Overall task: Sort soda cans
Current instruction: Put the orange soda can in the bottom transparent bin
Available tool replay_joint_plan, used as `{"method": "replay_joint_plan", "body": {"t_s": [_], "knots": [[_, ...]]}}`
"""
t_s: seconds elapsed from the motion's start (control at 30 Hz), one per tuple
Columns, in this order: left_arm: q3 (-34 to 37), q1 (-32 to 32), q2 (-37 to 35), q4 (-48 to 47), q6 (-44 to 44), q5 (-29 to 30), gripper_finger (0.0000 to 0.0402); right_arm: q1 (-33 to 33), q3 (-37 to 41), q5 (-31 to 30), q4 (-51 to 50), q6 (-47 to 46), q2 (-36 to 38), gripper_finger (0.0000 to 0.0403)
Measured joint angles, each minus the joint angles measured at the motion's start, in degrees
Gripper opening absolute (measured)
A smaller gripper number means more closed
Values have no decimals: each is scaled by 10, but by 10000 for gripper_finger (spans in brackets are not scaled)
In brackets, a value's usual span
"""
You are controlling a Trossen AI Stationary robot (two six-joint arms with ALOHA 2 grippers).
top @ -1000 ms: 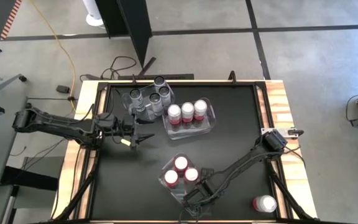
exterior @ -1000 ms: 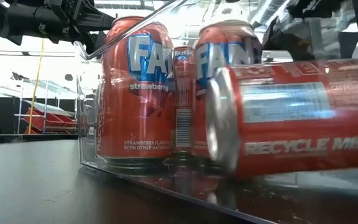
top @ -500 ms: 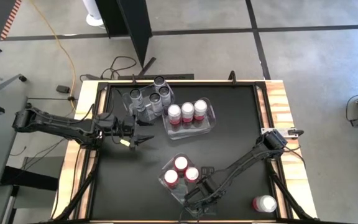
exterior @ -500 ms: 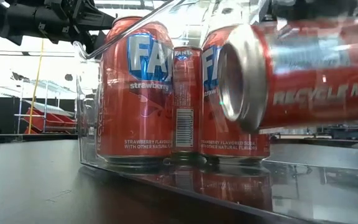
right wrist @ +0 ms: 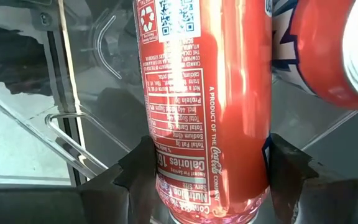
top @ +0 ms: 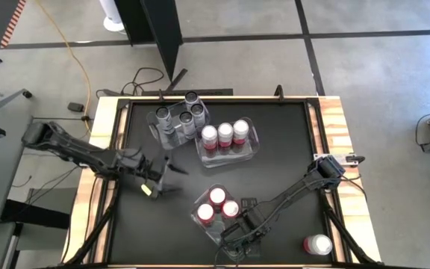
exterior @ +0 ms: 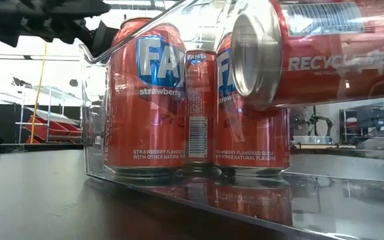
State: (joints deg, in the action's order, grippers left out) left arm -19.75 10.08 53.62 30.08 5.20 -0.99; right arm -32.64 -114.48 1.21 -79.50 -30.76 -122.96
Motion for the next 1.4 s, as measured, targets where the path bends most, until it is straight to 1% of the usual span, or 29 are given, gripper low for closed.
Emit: {"method": "replay_joint_plan", "body": {"t_s": [0.1, 0.2, 0.4, 0.53, 0.63, 0.7, 0.8, 0.9, 0.97, 1.13, 1.4], "knots": [[-2, 44, 59, 71, 14, 2, 281, 0, 0, 0, 0, 0, 0, 225], [-44, 89, 133, 91, 8, 34, 281, 0, 0, 0, 0, -1, 0, 225], [-188, 151, 278, -10, -19, 99, 281, 0, 0, 0, -1, -2, 0, 225], [-275, 181, 354, -53, -29, 146, 281, -2, 0, 0, -2, -2, 1, 225], [-322, 202, 398, -67, -38, 159, 281, -5, -1, 0, -2, -2, 1, 225], [-356, 212, 418, -80, -41, 162, 281, -6, -1, 0, -3, -2, 1, 225], [-396, 221, 445, -123, -39, 188, 281, -7, -2, 0, -4, -2, 1, 225], [-425, 223, 470, -154, -26, 221, 281, -8, -12, -1, -7, -2, 1, 225], [-442, 223, 480, -163, -12, 227, 281, -11, -24, -4, -10, -3, 1, 224], [-457, 227, 498, -173, 4, 227, 281, -14, -49, -20, -14, -8, 1, 224], [-465, 237, 496, -157, -8, 222, 281, -15, -51, -20, -17, -14, 1, 224]]}}
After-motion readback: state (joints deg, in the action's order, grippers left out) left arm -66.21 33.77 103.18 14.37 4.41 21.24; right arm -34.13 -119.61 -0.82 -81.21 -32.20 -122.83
